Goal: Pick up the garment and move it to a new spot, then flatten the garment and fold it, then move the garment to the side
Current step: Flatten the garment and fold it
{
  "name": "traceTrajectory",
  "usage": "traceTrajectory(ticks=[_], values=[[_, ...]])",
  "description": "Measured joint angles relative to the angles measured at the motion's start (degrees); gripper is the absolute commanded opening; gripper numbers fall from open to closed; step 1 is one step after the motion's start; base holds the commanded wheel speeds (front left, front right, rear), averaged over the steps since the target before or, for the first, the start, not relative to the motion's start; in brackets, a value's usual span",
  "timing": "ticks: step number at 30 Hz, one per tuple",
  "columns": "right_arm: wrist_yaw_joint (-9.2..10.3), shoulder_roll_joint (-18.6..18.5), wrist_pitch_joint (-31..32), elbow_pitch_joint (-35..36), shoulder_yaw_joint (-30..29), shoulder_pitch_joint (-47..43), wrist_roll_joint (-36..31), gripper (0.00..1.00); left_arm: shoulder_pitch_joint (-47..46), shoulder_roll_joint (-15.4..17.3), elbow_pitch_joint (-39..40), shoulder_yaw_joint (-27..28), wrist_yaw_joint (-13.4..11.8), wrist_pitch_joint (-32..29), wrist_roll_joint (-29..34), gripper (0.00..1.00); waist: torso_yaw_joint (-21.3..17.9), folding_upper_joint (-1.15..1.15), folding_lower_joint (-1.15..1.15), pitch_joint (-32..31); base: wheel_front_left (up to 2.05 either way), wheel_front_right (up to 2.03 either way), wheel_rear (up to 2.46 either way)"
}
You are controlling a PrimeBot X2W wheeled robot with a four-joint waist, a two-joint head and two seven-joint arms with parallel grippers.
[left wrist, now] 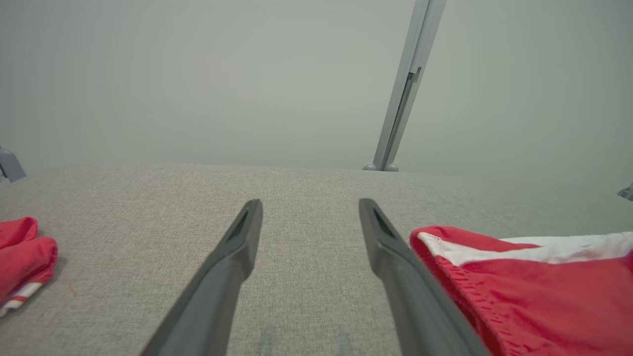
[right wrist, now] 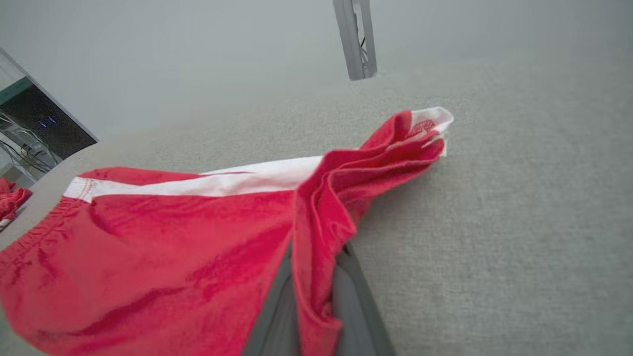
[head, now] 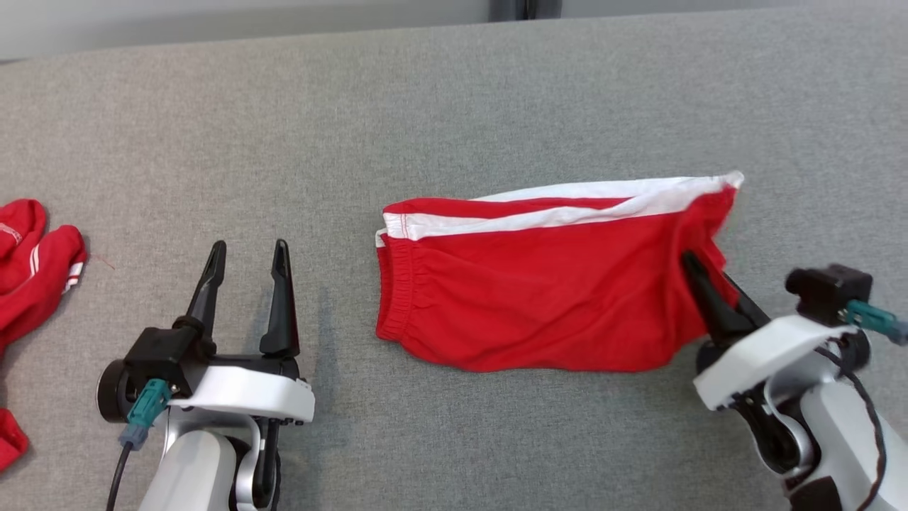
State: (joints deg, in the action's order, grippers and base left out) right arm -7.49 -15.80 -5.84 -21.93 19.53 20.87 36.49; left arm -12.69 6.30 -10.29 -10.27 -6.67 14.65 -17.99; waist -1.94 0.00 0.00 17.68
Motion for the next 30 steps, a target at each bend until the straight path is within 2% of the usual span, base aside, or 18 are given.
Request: traceTrajectory(ticks=[6,11,20,26,27,28,29,30], values=[[0.00,3.43,6.03,7.72,3.07,3.24,-4.17,0.00,0.61,-0.13,-0.03,-0.94,0.01,-0.51,-0.21,1.00,0.07,0.00,0.00,-1.89,0.00,0.00,0.00],[0.01,8.16,8.09,8.49,8.84,6.02,-1.38,0.00,0.44,-0.42,-0.45,-2.14,0.37,-0.52,-0.22,1.00,1.84,0.00,0.00,-2.33,0.00,0.00,0.00],[0.00,11.83,5.58,1.21,19.98,10.09,5.38,0.00,-0.30,-1.07,-1.20,-3.04,0.66,-0.16,-0.65,1.00,5.89,0.00,0.00,-2.03,0.00,0.00,0.00],[0.01,12.32,2.57,-5.19,24.08,11.96,5.50,0.00,-0.40,-1.35,-1.36,-3.16,0.79,0.08,-0.65,1.00,7.34,0.00,0.00,-1.36,0.00,0.00,0.00],[0.01,12.36,1.94,-5.43,24.90,12.16,5.73,0.02,-0.40,-1.38,-1.40,-3.12,0.73,0.09,-0.66,1.00,7.32,0.00,0.00,-1.26,0.00,0.00,0.00],[0.01,12.39,1.32,-5.58,25.69,12.37,6.04,0.36,-0.40,-1.41,-1.43,-3.08,0.73,0.09,-0.66,1.00,7.25,0.00,0.00,-1.21,0.00,0.00,0.00],[0.01,12.39,0.78,-5.61,26.51,12.66,6.19,0.81,-0.40,-1.43,-1.48,-3.03,0.73,0.10,-0.66,1.00,7.14,0.00,0.00,-1.19,0.00,0.00,0.00],[0.01,12.41,-0.23,-5.45,27.28,12.89,6.21,1.00,-0.39,-1.44,-1.53,-3.00,0.71,0.11,-0.66,1.00,7.00,0.00,0.00,-1.20,0.00,0.00,0.00]])
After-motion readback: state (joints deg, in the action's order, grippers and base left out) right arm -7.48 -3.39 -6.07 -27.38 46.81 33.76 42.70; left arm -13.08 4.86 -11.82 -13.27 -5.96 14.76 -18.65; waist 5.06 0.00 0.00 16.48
